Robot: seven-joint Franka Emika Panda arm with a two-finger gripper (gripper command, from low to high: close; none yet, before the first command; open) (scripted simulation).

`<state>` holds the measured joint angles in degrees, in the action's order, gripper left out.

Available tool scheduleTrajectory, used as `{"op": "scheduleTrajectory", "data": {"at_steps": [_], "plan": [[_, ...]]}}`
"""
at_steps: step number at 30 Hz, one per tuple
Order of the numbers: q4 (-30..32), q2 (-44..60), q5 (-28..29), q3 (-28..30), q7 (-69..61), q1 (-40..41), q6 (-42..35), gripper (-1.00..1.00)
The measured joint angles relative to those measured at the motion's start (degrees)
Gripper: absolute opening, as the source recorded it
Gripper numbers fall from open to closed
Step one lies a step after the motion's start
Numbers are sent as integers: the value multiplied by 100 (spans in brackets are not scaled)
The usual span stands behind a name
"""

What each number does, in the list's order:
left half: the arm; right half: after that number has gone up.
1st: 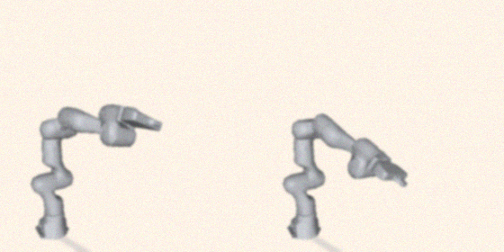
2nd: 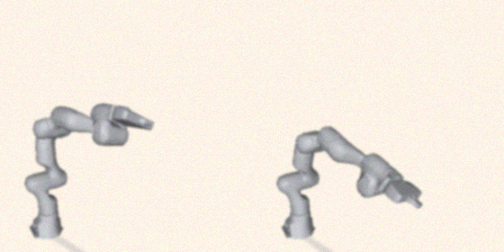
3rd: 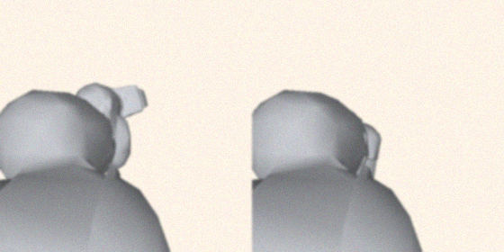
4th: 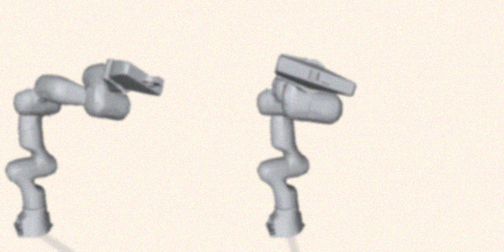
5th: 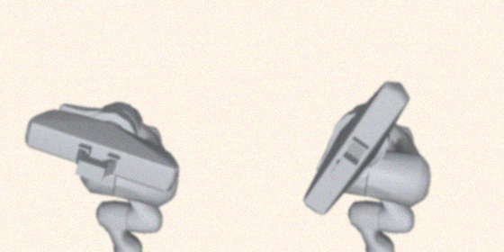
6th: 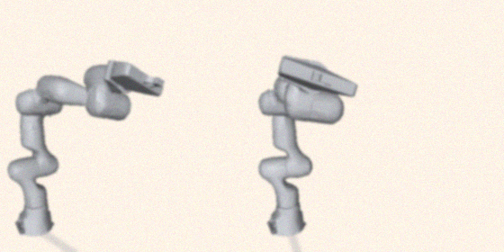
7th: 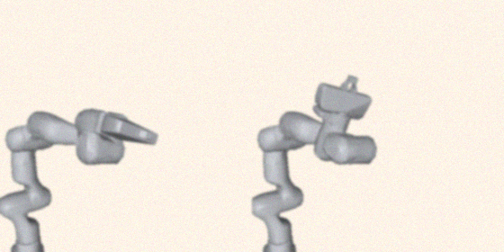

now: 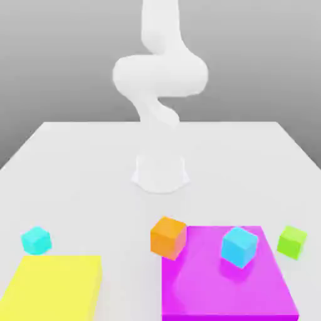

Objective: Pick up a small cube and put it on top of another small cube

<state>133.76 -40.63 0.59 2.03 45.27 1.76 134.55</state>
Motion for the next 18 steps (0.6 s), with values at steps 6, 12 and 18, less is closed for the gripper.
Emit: {"op": "scheduleTrajectory", "data": {"at_steps": [6,12,18], "plan": [[487,1263,98,589,-181,403,687,0],[962,2493,36,1239,-468,773,1357,0],[1434,3765,-360,1827,-996,1261,2022,0]]}}
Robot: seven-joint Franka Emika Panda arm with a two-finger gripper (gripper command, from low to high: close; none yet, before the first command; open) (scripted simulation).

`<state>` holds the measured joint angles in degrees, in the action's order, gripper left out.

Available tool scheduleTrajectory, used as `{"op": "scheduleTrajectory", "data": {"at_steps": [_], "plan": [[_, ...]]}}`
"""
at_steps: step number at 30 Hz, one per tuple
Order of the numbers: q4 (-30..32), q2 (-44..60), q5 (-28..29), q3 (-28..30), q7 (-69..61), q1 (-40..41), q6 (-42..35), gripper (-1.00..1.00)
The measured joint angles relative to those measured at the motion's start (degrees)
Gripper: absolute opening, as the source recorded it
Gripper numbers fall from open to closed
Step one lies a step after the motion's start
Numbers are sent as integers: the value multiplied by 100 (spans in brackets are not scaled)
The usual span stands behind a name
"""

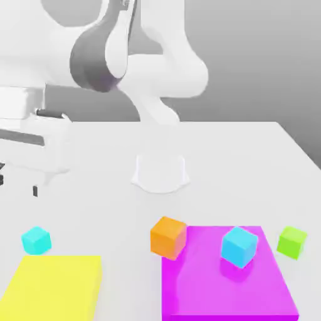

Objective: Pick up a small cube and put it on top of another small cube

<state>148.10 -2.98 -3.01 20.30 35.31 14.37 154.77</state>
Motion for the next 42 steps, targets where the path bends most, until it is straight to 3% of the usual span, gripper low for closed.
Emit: {"op": "scheduleTrajectory", "data": {"at_steps": [5,10,11,18,24,30,42], "plan": [[354,1097,-661,92,-667,515,539,0],[192,2147,-1597,-702,-1405,1202,1270,0],[142,2349,-1753,-906,-1529,1374,1425,-100],[131,2400,-1778,-964,-1549,1426,1462,-100],[394,1314,-706,-238,-735,888,665,-100],[302,705,-227,-913,-375,-100,12,-100],[18,-318,95,-2098,-117,-2394,-1267,-100]]}}
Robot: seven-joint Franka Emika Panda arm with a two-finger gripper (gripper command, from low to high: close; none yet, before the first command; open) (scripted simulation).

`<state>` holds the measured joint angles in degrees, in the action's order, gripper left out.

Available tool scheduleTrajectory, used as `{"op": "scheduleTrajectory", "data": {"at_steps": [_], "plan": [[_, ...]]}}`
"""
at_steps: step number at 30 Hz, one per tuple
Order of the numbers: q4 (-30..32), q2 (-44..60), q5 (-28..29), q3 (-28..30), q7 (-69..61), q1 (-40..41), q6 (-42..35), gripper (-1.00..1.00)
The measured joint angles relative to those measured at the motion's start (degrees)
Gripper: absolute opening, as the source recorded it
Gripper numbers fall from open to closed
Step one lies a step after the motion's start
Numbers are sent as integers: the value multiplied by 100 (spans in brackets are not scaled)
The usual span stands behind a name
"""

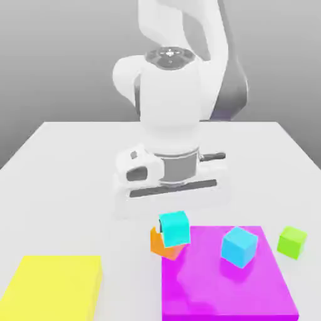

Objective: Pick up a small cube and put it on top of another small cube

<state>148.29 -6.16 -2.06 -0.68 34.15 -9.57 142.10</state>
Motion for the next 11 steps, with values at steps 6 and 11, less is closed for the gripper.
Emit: {"op": "scheduleTrajectory", "data": {"at_steps": [6,11], "plan": [[26,196,118,-496,93,-491,224,-100],[98,524,179,-499,137,-523,620,100]]}}
